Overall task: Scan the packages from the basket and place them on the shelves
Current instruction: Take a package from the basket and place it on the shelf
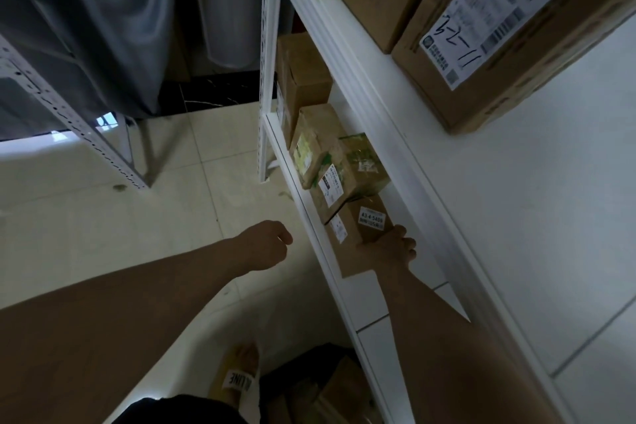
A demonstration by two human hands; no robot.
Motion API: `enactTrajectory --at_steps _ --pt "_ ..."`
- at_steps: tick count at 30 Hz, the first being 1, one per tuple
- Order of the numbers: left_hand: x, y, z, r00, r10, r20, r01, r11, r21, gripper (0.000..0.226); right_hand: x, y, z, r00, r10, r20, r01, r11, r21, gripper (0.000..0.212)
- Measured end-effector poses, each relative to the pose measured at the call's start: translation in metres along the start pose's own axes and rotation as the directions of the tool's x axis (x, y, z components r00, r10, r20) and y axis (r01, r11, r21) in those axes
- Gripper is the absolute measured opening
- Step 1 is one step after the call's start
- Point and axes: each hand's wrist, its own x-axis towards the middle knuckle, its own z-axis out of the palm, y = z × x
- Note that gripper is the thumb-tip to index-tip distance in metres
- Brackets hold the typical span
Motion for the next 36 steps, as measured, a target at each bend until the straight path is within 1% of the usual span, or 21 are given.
enactTrajectory --at_steps 1,3,4,6,9,11,14,16,18,21,24,26,29,32,34,36 --pt "-0.002 0.000 -0.001 1.000 -0.001 0.000 0.001 1.000 0.002 0.028 0.000 0.001 0.002 1.000 0.006 -0.005 -0.006 0.997 -0.078 0.065" --pt "-0.006 0.000 -0.002 1.000 0.000 -0.001 0.000 1.000 0.008 0.030 0.007 0.005 0.004 0.999 0.027 -0.042 -0.031 0.996 -0.087 0.086" --pt "-0.008 0.000 -0.003 1.000 0.003 -0.001 -0.003 1.000 0.015 0.031 0.004 0.005 0.004 0.998 0.048 -0.039 -0.051 0.996 -0.080 0.093" --pt "-0.013 0.001 -0.004 1.000 0.007 -0.003 -0.007 1.000 0.022 0.032 -0.001 0.006 0.002 0.998 0.044 -0.040 -0.047 0.996 -0.077 0.099" --pt "-0.023 0.002 -0.005 1.000 0.005 -0.006 -0.005 1.000 0.018 0.031 -0.011 0.011 0.000 0.995 0.035 -0.093 -0.041 0.997 -0.064 0.105" --pt "-0.032 0.005 -0.006 1.000 0.016 -0.005 -0.016 1.000 0.025 0.031 -0.015 0.018 0.004 0.987 0.022 -0.159 -0.033 0.997 -0.065 0.107" --pt "-0.052 0.012 -0.006 0.999 0.054 0.001 -0.054 0.997 0.052 0.031 -0.036 0.032 0.010 0.970 0.020 -0.241 -0.040 0.996 -0.080 0.100" --pt "-0.069 0.015 -0.004 0.996 0.083 0.017 -0.084 0.993 0.080 0.032 -0.059 0.043 0.015 0.964 -0.014 -0.264 -0.012 0.995 -0.099 0.087" --pt "-0.088 0.013 0.000 0.994 0.104 0.036 -0.107 0.991 0.082 0.031 -0.089 0.056 0.021 0.968 -0.050 -0.247 0.027 0.995 -0.098 0.074" --pt "-0.121 0.005 0.009 0.987 0.137 0.086 -0.147 0.982 0.116 0.026 -0.137 0.083 0.034 0.978 -0.020 -0.208 0.035 0.997 0.069 0.066" --pt "-0.154 -0.009 0.026 0.974 0.174 0.143 -0.197 0.966 0.168 0.019 -0.194 0.121 0.051 0.983 0.028 -0.183 -0.004 0.991 0.131 0.056" --pt "-0.178 -0.021 0.044 0.962 0.192 0.192 -0.232 0.949 0.214 0.016 -0.237 0.149 0.065 0.987 0.082 -0.139 -0.061 0.988 0.143 0.052" --pt "-0.208 -0.042 0.081 0.939 0.191 0.287 -0.278 0.913 0.300 0.025 -0.297 0.198 0.086 0.982 0.176 -0.073 -0.168 0.981 0.100 0.043" --pt "-0.237 -0.058 0.121 0.908 0.135 0.396 -0.297 0.875 0.383 0.028 -0.348 0.252 0.103 0.959 0.285 -0.008 -0.284 0.957 0.055 0.039" --pt "-0.255 -0.062 0.145 0.884 0.095 0.458 -0.310 0.852 0.422 0.028 -0.377 0.290 0.114 0.928 0.373 0.025 -0.373 0.923 0.092 0.041" --pt "-0.269 -0.065 0.167 0.856 0.071 0.512 -0.342 0.820 0.459 0.029 -0.404 0.323 0.127 0.890 0.455 0.006 -0.448 0.875 0.183 0.037"
